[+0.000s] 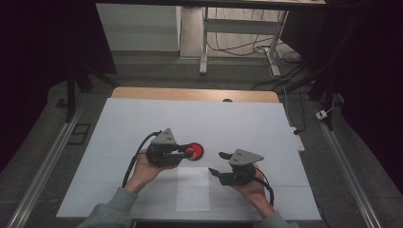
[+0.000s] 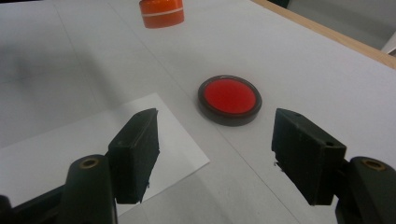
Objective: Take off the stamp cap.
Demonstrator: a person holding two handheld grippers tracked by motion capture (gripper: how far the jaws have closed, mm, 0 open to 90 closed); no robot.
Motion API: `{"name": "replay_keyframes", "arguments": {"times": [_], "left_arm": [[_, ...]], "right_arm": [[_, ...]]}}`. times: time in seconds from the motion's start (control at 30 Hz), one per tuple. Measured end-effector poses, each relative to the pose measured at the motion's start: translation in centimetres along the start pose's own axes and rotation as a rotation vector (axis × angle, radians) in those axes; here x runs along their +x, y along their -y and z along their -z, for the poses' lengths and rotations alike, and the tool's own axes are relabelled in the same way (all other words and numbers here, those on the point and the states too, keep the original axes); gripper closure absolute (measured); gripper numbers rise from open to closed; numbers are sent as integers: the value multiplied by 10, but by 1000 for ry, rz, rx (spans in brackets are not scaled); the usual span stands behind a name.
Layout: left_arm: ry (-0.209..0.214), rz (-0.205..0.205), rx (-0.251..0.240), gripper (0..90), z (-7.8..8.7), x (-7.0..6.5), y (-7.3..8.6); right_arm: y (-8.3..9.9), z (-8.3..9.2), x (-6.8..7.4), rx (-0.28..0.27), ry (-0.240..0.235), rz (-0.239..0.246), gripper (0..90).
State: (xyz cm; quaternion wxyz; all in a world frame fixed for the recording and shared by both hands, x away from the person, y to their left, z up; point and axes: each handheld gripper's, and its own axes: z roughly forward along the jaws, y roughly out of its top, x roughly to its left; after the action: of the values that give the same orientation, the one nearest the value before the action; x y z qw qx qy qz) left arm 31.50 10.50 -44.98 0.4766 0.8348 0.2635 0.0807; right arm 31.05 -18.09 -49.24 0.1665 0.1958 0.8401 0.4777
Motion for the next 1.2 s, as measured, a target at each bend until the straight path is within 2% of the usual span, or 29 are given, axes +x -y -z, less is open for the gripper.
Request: {"name": "replay_keyframes", "arguments": {"times": [0.13, 0.17, 0.47, 1.2], "left_arm": [[1, -2, 1, 723, 0, -1, 0], [0, -3, 1, 723, 0, -1, 0], [2, -3, 4, 723, -1, -2, 0], [4, -1, 6, 723, -3, -1, 1]], "right_arm": [[-2, -2, 2, 1, 2, 2, 312], [-2, -4, 2, -6, -12, -1, 311], [-11, -12, 7, -19, -31, 18, 312], [-19, -26, 15, -16, -47, 24, 322]]}}
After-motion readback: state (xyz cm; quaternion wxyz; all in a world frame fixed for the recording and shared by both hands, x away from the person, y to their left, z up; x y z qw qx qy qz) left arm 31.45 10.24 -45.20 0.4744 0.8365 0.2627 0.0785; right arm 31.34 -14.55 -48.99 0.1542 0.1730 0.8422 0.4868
